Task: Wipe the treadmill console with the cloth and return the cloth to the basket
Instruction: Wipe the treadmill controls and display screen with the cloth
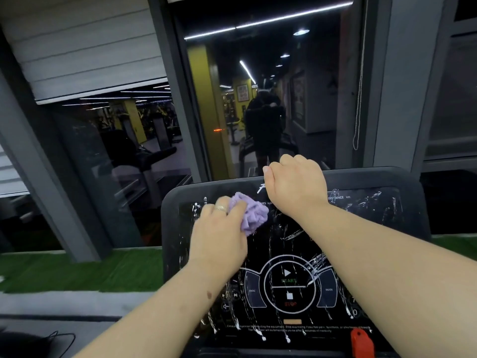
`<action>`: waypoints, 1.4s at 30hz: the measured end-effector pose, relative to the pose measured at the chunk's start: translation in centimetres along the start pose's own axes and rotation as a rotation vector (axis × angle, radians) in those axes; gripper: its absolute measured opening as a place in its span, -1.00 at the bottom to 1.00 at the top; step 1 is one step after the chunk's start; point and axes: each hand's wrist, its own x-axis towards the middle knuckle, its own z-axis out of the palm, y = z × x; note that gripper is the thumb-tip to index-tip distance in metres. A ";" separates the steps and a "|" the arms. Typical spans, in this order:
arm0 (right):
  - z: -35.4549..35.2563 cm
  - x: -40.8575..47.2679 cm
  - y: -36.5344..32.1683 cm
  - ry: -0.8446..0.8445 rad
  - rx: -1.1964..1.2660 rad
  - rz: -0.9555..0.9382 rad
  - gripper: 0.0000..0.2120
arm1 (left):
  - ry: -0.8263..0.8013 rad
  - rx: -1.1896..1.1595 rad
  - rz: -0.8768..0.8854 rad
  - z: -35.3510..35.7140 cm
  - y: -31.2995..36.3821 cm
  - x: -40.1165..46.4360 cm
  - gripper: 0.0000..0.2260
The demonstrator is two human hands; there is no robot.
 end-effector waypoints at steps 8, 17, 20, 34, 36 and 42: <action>-0.1 0.1 0.0 -0.018 -0.021 -0.003 -0.56 | -0.006 0.010 -0.024 0.2 -1.2 0.1 -0.64; 0.1 0.1 0.0 -0.017 -0.026 -0.003 -0.56 | 0.050 -0.010 0.013 0.8 -2.3 -0.5 -0.59; 0.0 0.1 0.0 -0.028 -0.027 -0.002 -0.56 | 0.076 -0.033 -0.047 1.4 -1.7 -1.3 -0.56; -0.1 0.1 -0.1 -0.019 -0.033 -0.013 -0.57 | -0.080 0.022 0.179 1.0 -0.8 -3.5 -0.57; 0.0 0.1 0.0 -0.008 -0.040 -0.015 -0.56 | -0.002 0.018 0.046 0.3 -2.2 -1.2 -0.61; 0.2 0.0 0.1 0.010 -0.031 -0.015 -0.54 | 0.011 0.001 0.028 1.2 -1.5 -3.3 -0.57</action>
